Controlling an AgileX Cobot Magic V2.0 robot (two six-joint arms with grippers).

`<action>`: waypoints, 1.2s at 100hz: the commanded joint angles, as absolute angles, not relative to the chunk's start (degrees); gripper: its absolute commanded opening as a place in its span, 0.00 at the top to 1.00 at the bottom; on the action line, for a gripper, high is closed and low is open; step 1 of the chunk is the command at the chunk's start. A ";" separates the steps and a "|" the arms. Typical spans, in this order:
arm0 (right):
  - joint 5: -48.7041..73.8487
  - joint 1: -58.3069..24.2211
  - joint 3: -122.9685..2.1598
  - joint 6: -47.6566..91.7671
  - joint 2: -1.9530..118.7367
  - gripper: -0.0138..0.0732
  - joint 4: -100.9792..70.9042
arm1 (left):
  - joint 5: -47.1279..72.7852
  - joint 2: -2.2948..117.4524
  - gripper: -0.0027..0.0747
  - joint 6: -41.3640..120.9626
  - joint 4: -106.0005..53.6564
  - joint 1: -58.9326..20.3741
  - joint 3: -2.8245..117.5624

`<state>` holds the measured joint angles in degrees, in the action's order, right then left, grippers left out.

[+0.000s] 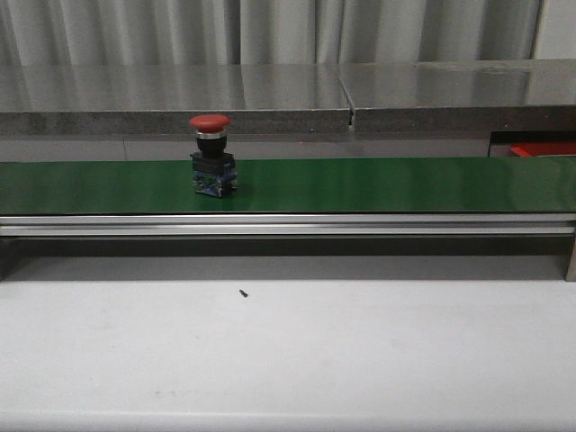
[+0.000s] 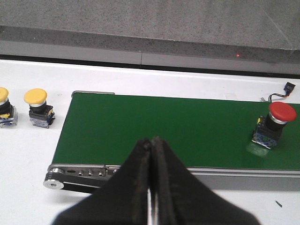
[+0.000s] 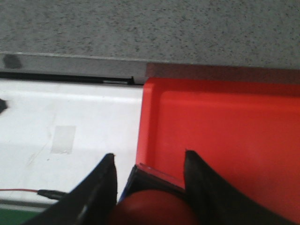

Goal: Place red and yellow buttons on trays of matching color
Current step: 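Lower the red button into the red tray and open the right gripper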

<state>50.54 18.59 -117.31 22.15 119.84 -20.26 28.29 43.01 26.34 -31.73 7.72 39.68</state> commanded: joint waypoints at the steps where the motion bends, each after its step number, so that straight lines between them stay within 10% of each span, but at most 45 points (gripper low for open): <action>1: 48.98 19.69 -123.54 21.87 120.78 0.75 -21.19 | 24.67 42.66 0.99 26.27 -33.35 7.27 41.12; 88: 40.58 20.12 -126.86 21.22 135.60 0.74 -21.11 | 24.45 42.66 0.99 26.27 -32.98 7.27 41.12; 120: 40.67 20.12 -127.71 21.22 134.48 0.08 -21.07 | 24.45 42.66 0.99 26.27 -32.98 7.27 41.12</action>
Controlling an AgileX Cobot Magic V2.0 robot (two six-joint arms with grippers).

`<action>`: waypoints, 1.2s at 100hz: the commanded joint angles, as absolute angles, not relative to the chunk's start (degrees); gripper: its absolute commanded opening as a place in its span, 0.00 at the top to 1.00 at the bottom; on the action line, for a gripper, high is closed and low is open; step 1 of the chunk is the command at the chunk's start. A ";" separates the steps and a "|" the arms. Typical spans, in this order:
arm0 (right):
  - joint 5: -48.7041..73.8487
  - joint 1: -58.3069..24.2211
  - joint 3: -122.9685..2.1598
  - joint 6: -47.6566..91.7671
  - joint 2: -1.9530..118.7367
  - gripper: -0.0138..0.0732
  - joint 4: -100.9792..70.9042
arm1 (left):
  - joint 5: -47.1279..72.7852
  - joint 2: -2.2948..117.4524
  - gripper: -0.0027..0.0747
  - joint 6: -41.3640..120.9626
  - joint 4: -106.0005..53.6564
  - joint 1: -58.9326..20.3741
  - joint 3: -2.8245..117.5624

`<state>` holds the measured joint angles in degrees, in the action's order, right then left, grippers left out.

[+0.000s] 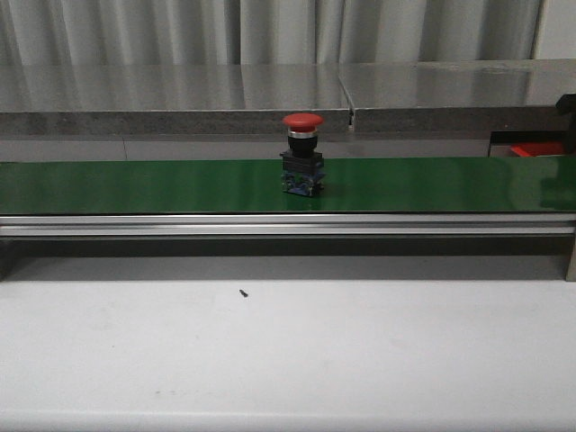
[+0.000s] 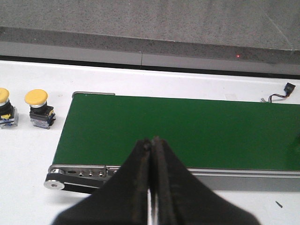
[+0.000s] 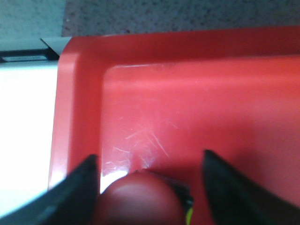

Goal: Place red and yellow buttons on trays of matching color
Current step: 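Lower the red button into the red tray and open the right gripper, then grasp the second red button at the belt end with the right gripper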

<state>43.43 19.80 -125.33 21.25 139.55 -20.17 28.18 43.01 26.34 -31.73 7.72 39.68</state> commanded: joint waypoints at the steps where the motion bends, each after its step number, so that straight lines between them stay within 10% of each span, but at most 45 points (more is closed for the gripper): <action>1: 40.67 20.12 -127.71 21.22 134.35 0.09 -21.07 | 24.45 42.66 0.99 26.27 -32.98 7.27 41.12; 120: 74.94 13.18 -110.75 23.76 108.29 0.11 -21.52 | 25.04 42.66 0.99 26.27 -32.89 7.27 41.12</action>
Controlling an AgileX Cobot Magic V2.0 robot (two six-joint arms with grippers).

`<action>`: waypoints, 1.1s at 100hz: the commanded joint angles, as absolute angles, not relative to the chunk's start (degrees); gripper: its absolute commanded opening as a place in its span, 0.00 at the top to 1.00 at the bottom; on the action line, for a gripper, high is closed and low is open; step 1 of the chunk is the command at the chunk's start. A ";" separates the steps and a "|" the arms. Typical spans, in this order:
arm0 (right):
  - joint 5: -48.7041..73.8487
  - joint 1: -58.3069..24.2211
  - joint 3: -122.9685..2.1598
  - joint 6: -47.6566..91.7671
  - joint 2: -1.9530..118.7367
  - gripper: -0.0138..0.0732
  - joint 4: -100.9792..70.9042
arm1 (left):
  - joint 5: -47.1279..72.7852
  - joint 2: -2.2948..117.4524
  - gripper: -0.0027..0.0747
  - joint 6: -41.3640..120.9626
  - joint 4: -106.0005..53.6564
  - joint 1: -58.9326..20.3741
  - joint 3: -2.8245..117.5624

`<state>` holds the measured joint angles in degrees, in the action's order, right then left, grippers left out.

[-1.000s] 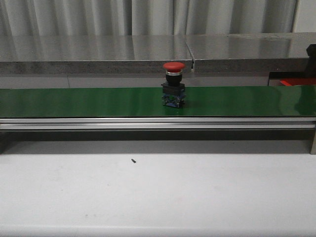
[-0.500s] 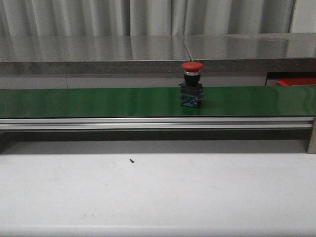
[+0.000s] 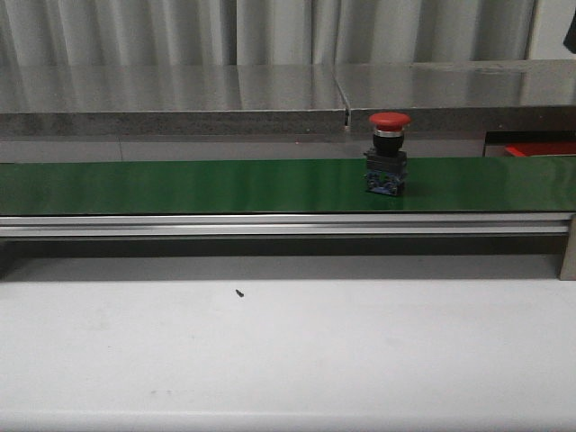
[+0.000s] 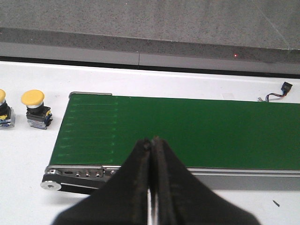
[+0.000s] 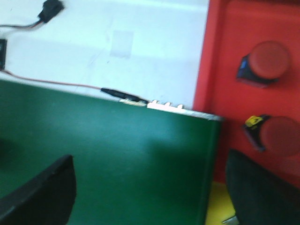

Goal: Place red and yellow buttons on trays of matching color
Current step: 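Grasp the second red button at the belt end with the right gripper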

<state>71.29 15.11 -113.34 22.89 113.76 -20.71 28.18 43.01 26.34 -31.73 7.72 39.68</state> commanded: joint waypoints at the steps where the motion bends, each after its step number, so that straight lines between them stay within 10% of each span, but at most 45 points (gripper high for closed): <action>1: 74.79 12.96 -110.39 23.78 107.98 0.11 -21.25 | 25.04 42.66 0.99 26.27 -32.89 7.27 41.12; 110: 65.26 -3.09 -99.95 26.08 105.32 0.11 -11.93 | 25.04 42.66 0.99 26.27 -32.89 7.27 41.12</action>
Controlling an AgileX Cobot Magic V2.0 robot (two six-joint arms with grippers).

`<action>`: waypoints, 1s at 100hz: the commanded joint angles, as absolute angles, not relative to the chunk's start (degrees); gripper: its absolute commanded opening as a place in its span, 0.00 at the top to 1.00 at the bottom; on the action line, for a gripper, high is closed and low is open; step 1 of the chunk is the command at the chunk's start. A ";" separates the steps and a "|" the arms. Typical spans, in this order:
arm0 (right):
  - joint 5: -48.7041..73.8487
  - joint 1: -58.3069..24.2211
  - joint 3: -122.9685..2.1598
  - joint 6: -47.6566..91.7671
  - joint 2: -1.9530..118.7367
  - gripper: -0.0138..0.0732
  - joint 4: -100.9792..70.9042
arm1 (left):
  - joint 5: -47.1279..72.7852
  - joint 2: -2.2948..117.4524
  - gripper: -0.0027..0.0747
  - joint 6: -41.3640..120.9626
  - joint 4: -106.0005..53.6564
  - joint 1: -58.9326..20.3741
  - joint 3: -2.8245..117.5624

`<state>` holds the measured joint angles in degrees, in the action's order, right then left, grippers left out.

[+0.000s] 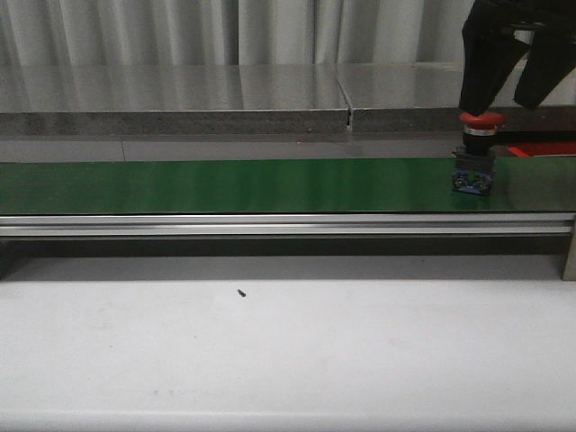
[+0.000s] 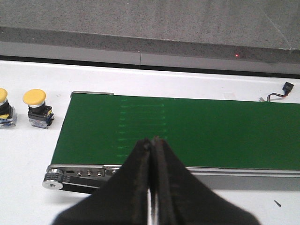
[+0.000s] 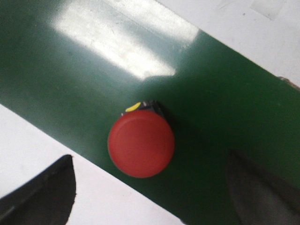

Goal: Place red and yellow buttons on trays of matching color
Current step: 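Grasp the second red button at the belt end with the right gripper, then lower the red button into the red tray and open the right gripper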

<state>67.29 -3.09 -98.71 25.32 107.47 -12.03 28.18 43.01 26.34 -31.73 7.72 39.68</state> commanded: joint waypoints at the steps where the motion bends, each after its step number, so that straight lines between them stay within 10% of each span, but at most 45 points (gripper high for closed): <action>1: 65.26 -3.09 -99.95 26.08 105.55 0.11 -11.93 | 25.04 42.66 0.99 26.27 -32.89 7.27 41.12; 19: 65.54 -3.09 -99.95 26.03 108.47 0.18 -10.63 | 25.04 42.66 0.99 26.27 -32.89 7.27 41.12; 48: 68.51 -2.67 -101.38 24.06 109.28 0.80 -7.41 | 25.04 42.66 0.99 26.27 -32.89 7.27 41.12; 100: 65.99 15.90 -124.28 22.05 113.57 0.80 -7.51 | 25.04 42.66 0.99 26.27 -32.89 7.27 41.12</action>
<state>69.38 11.89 -119.71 23.05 114.55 -7.52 28.29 43.01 26.34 -31.73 7.72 39.68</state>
